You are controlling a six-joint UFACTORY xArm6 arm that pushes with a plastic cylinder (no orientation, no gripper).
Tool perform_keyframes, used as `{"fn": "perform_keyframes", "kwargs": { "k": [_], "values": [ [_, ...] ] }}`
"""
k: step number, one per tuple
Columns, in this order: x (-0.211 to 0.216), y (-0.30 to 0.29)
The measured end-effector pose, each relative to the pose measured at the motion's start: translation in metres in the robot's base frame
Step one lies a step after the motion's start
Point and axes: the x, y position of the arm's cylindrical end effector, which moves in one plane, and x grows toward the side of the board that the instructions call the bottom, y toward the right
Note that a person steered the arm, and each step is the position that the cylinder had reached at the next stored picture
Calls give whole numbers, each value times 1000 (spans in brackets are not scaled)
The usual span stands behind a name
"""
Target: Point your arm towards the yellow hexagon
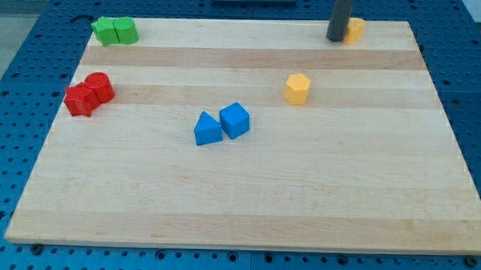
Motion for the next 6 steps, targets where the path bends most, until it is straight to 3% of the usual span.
{"fn": "perform_keyframes", "kwargs": {
  "k": [2,5,6],
  "values": [
    [3,18],
    [164,5],
    [175,-37]
  ]
}}
